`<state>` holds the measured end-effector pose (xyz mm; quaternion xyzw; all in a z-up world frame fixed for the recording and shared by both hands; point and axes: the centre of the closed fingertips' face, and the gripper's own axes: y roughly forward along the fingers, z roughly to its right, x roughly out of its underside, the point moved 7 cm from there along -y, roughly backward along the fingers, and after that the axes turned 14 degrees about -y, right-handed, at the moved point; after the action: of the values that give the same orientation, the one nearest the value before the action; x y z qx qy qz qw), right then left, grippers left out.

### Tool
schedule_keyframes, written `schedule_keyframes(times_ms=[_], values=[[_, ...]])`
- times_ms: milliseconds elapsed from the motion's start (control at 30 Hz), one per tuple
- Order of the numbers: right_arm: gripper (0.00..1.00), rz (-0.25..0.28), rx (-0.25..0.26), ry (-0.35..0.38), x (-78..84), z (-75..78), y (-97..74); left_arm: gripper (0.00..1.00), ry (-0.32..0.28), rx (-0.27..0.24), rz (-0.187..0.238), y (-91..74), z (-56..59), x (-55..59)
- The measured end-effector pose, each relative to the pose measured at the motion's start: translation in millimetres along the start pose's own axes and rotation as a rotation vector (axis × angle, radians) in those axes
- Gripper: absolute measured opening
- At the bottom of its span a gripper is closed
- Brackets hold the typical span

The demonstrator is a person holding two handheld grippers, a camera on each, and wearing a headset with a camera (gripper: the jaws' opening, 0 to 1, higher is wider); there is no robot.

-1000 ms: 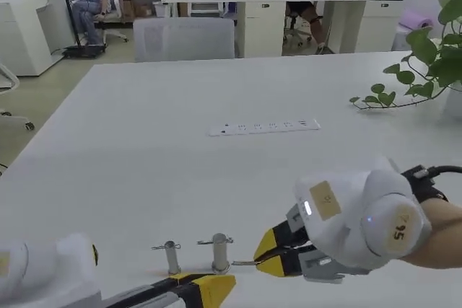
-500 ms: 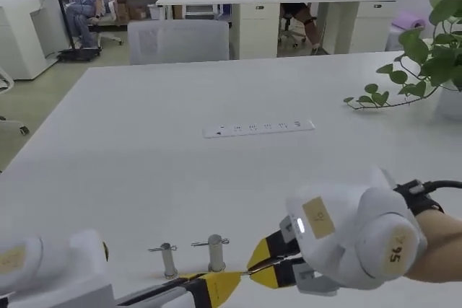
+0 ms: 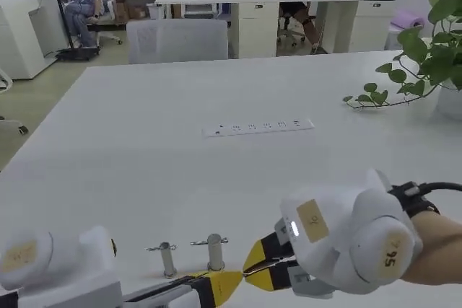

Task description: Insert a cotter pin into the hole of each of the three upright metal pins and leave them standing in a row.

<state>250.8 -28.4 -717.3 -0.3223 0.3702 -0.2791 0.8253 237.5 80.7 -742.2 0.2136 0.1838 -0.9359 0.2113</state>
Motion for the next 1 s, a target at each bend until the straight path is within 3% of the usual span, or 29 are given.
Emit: schedule_keyframes(times_ms=[567,867,1000], values=[[0.03,-0.01,-0.009,0.025,0.8,-1.1,0.7,0.0,0.144,-0.05,-0.038,0.3,2.4,-1.6],[0.04,0.019,0.013,0.066,1.7,2.6,0.2,0.0,0.218,-0.046,-0.036,-1.9,4.8,-5.9],[0.08,0.046,0.018,0.133,3.9,4.1,-2.7,0.0,0.291,-0.046,-0.036,-3.4,5.2,-7.7]])
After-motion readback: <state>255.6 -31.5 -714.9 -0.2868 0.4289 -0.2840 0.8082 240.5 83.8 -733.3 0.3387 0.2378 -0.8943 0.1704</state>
